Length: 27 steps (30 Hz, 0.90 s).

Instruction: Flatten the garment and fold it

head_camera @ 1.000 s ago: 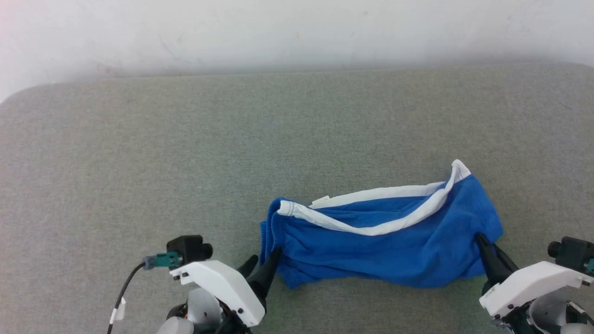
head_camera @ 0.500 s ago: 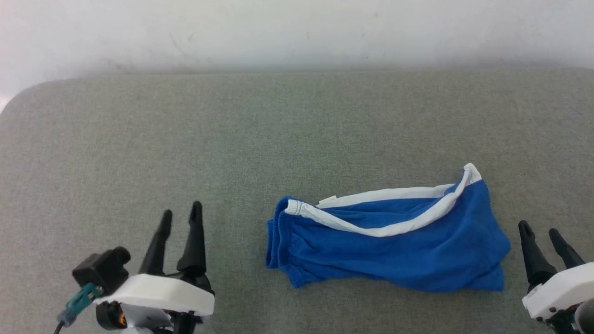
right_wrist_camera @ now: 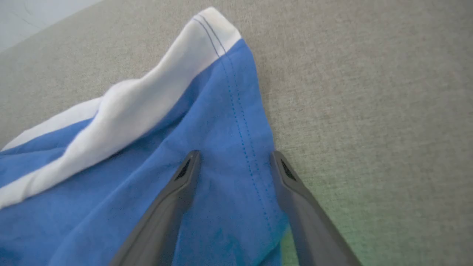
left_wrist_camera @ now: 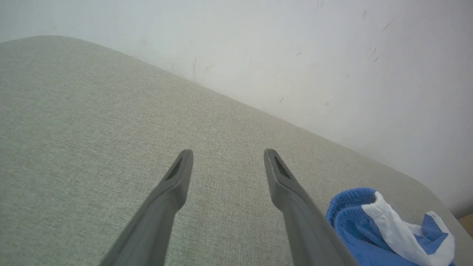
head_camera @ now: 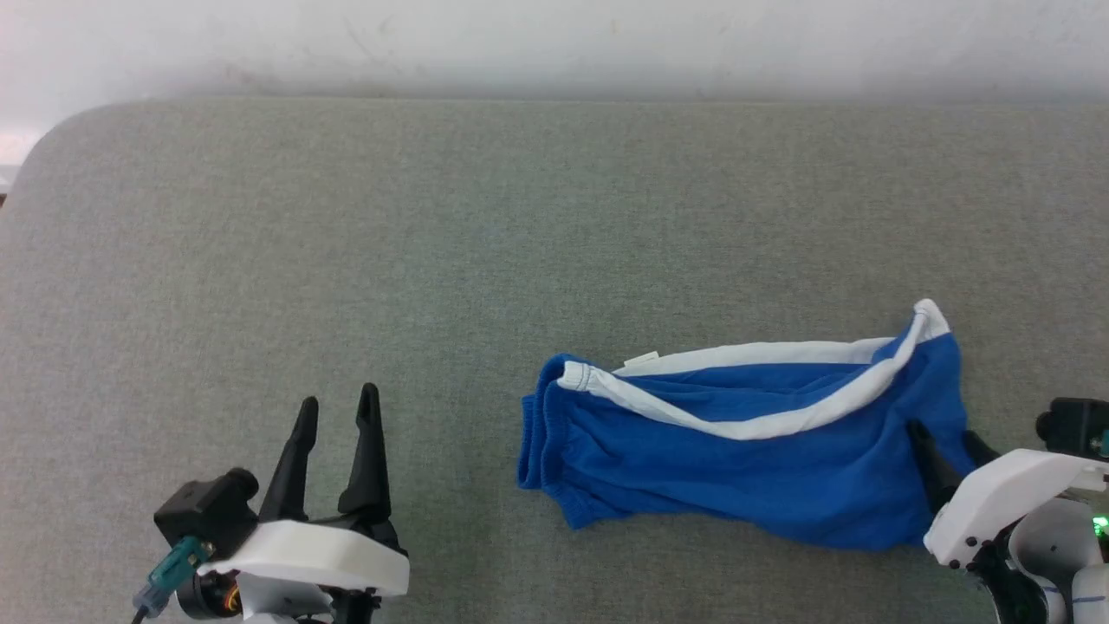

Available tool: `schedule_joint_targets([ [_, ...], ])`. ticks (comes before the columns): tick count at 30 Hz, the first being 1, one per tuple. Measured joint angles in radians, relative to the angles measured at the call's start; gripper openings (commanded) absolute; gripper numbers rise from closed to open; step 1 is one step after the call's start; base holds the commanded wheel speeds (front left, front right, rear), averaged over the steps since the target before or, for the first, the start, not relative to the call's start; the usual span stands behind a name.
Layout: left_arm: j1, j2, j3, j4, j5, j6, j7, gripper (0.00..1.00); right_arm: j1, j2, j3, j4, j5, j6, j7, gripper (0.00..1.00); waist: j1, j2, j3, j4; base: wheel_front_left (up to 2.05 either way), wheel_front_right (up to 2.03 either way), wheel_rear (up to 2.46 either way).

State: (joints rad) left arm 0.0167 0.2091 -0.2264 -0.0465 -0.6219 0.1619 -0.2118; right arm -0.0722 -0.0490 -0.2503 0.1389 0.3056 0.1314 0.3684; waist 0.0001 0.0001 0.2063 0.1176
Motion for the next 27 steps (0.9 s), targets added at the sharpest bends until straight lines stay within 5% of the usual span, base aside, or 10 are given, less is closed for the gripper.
schedule_joint_targets([
  [9, -0.024, -0.003, -0.010, 0.011, -0.016, -0.003, 0.011, 1.00, -0.027, -0.043, 0.040, 0.049, 0.075, -0.005, 0.167, 1.00, -0.0002, 0.0000, 0.025, 0.032, 0.00, 0.00, 0.00],
  [10, -0.024, -0.004, -0.009, 0.012, -0.020, -0.004, 0.011, 1.00, -0.027, -0.046, 0.044, 0.044, 0.095, -0.006, 0.190, 0.49, -0.0002, 0.0000, 0.027, 0.033, 0.00, 0.00, 0.00],
  [11, -0.024, -0.006, -0.009, 0.012, -0.022, -0.004, 0.011, 1.00, -0.028, -0.048, 0.046, 0.037, 0.102, -0.007, 0.206, 0.15, -0.0001, 0.0000, 0.029, 0.035, 0.00, 0.00, 0.00],
  [12, -0.024, -0.007, -0.009, 0.014, -0.022, -0.006, 0.011, 1.00, -0.028, -0.048, 0.047, 0.031, 0.102, -0.007, 0.216, 0.00, -0.0001, 0.0000, 0.030, 0.036, 0.00, 0.00, 0.00],
  [27, -0.022, -0.009, -0.007, 0.035, -0.050, -0.013, 0.011, 1.00, -0.033, 0.003, -0.128, 0.052, 0.002, 0.001, 0.130, 0.00, 0.0000, 0.0000, -0.022, 0.022, 0.00, 0.00, 0.00],
])
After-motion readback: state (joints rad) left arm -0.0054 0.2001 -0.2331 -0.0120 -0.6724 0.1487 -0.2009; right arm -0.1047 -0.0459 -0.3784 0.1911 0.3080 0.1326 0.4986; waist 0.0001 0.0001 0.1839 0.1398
